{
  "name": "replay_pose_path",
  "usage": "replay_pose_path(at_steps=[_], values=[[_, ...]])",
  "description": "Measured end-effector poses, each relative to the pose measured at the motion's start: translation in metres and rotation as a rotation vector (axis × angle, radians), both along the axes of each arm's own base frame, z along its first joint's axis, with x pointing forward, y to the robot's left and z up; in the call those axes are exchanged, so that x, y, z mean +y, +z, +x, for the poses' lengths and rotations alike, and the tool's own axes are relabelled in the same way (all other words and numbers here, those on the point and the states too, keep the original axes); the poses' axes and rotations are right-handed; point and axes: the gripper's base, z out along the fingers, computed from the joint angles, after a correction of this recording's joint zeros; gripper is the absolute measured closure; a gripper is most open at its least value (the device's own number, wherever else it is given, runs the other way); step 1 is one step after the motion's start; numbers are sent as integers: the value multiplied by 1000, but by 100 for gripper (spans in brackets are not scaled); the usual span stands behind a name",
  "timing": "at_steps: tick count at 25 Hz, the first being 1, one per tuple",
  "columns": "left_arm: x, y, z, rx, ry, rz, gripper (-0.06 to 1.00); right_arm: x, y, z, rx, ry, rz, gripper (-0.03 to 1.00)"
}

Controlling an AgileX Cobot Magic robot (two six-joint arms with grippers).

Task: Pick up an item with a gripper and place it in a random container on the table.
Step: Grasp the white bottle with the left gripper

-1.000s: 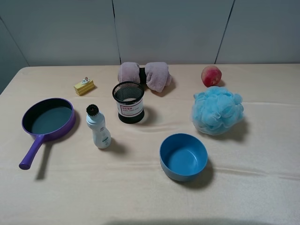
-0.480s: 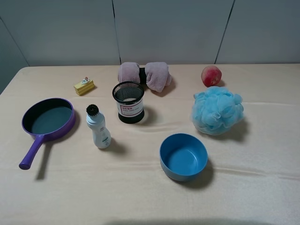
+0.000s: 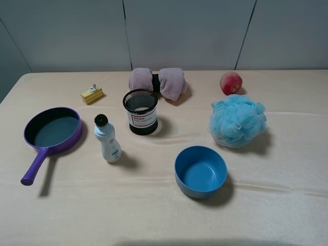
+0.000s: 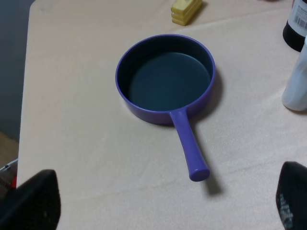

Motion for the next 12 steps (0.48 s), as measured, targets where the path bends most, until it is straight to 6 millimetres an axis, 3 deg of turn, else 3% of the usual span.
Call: replay_pose_path(at_steps=[12], values=[[0,0,0,-1,0,0,4,0,0,0,0,0,0,27]])
